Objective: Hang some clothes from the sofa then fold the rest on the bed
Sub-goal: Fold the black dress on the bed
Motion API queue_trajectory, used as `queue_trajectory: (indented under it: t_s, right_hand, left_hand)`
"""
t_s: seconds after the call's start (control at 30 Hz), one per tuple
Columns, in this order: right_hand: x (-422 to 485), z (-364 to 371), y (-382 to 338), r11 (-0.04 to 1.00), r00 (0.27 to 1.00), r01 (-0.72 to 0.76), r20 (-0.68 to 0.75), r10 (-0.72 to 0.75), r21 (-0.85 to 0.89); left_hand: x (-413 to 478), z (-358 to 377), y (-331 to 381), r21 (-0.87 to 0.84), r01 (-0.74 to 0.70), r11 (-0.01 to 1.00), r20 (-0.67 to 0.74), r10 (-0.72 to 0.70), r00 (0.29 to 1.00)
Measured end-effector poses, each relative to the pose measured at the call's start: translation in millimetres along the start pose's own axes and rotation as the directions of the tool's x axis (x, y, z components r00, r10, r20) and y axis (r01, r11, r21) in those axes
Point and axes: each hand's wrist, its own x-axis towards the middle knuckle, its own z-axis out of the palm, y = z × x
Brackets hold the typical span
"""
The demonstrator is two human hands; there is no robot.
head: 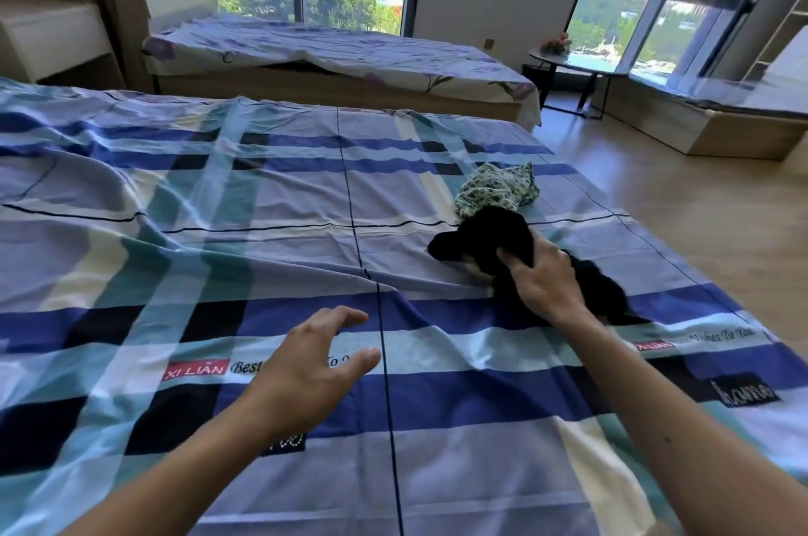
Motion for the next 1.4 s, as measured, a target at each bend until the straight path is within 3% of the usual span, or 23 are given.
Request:
queue_trajectory:
  t_s: [0.07,0.17,0.23,0.27,0.37,0.43,0.53,0.6,0.67,0.73,0.83,0.93,1.03,1.1,1.23,1.4]
  right_hand:
    - [-23.8,-1.7,-40.3,0.981,0.99,0.1,0.077,-0.114,0.164]
    - [-70.6,10.0,-95.3,0.878,0.917,0.152,0.267,-0.297,0.454]
    - [-96.3,24.6,-115.9,0.808,0.815,0.176,0.377,-0.44,0.562]
    - [-103.0,30.1,-118.7,0.791,0.761,0.205,0.414,-0.499,0.577]
    - [-105.8,37.0,-116.8,0.791,0.683,0.393,0.427,-0.592,0.469]
    - [-99.1,43.1,-102.5,0.827,0.674,0.493,0.483,-0.56,0.271]
    - [-91.4,55.2,-81.6,0.884,0.68,0.462,0.609,-0.408,0.076]
    - [-85.8,57.3,-74.1,0.905,0.737,0.42,0.558,-0.381,0.064]
    - [-78.9,48.9,-75.3,0.917,0.781,0.364,0.483,-0.395,0.161]
    - [-69.2,34.7,-78.6,0.915,0.82,0.189,0.455,-0.346,0.355]
    - [-53.3,13.0,-73.6,0.805,0.9,-0.041,0.372,-0.228,0.592]
    - [-36.5,-1.0,-59.1,0.739,0.963,-0.178,0.269,-0.004,0.65]
    - [-22.1,-10.4,-42.5,0.544,0.925,-0.353,0.198,0.323,0.761]
    - [-20.0,-14.6,-37.6,0.472,0.883,-0.399,0.189,0.431,0.787]
    - [-17.9,-15.5,-29.7,0.63,0.894,-0.348,0.042,0.447,0.695]
    - [-18.7,-10.2,-25.9,0.892,0.973,-0.181,-0.058,0.224,0.414]
  left_hand:
    - [-0.1,-1.9,5.5,-0.256,0.094,0.962,0.042,-0.086,0.995]
    - [-0.9,-6.3,20.0,-0.733,0.263,0.627,0.156,-0.221,0.963]
    - [-4.1,-12.6,19.6,-0.833,0.289,0.471,0.177,-0.268,0.947]
    - [-5.0,-13.9,17.9,-0.846,0.282,0.453,0.143,-0.317,0.938]
    - [-4.6,-19.6,-0.5,-0.802,0.291,0.522,-0.061,-0.556,0.829]
    - [-1.8,-24.1,-4.4,-0.841,0.265,0.472,-0.087,-0.601,0.794]
    - [0.0,-32.1,0.5,-0.878,0.213,0.428,-0.063,-0.546,0.835]
    - [0.3,-38.6,4.9,-0.879,0.184,0.441,-0.065,-0.493,0.868]
    - [1.1,-48.9,6.8,-0.886,0.138,0.442,-0.096,-0.466,0.879]
    - [3.6,-63.2,3.5,-0.886,0.096,0.454,-0.147,-0.471,0.87]
    - [5.5,-85.2,-7.7,-0.867,0.093,0.49,-0.187,-0.492,0.85]
    - [5.4,-101.8,-18.4,-0.869,0.082,0.488,-0.22,-0.529,0.82]
    - [5.8,-110.1,-21.3,-0.854,0.084,0.513,-0.228,-0.515,0.826]
    - [6.2,-109.5,-22.7,-0.828,0.104,0.55,-0.224,-0.495,0.84]
    - [5.0,-100.7,-22.7,-0.766,0.155,0.624,-0.226,-0.488,0.843]
    - [-1.9,-95.8,-16.1,-0.708,0.273,0.652,-0.169,-0.532,0.83]
